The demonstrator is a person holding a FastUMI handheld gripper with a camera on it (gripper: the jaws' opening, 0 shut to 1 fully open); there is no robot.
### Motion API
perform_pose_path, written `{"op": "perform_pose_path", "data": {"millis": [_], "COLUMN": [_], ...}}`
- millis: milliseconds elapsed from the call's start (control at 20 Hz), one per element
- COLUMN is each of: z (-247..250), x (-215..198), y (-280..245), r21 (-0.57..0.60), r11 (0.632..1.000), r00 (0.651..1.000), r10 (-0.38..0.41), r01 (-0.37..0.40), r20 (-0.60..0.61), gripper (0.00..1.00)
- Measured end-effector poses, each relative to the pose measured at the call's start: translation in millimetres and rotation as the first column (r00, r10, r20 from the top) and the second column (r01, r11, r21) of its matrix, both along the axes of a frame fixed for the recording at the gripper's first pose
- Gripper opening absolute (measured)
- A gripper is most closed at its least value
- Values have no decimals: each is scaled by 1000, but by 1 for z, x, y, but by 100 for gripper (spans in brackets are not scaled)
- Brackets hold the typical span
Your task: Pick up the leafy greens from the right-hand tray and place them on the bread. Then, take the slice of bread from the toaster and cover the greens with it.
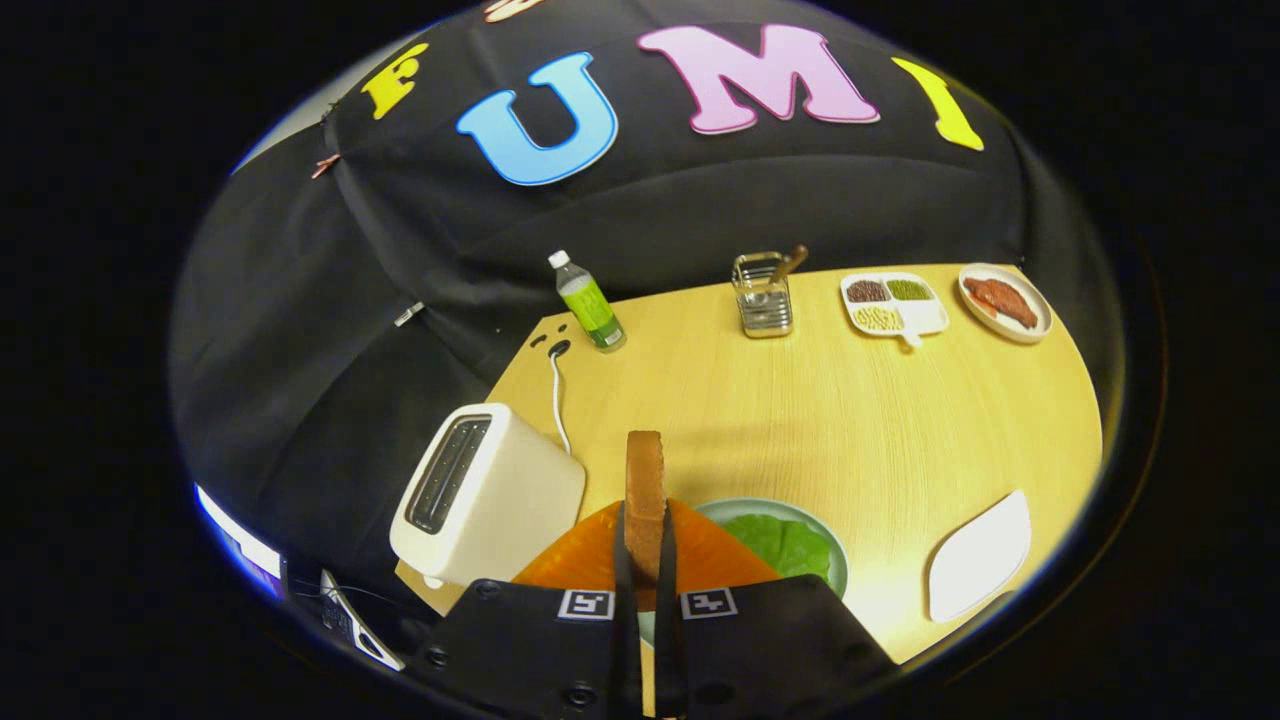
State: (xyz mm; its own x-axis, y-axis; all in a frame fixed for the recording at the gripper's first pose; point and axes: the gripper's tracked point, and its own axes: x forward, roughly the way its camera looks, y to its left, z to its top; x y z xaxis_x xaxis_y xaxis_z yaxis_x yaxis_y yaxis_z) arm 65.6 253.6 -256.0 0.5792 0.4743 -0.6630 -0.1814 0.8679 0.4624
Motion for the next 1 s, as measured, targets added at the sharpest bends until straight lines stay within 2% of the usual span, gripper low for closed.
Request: {"op": "perform_pose_path", "data": {"millis": [300,500,650,850,1000], "z": [-39,-62,-70,-86,-96], "x": [-11,-15,-13,-18,-21], "y": [-7,-11,-26,-47,-56], "r21": [42,26,8,-85,-163], "r11": [998,998,996,993,984], "r00": [995,992,987,988,991], "r10": [-39,-48,-90,-95,-83], "r01": [43,51,92,85,66], "r20": [-87,-117,-134,-120,-103], "gripper": [9,9,9,18,39]}}
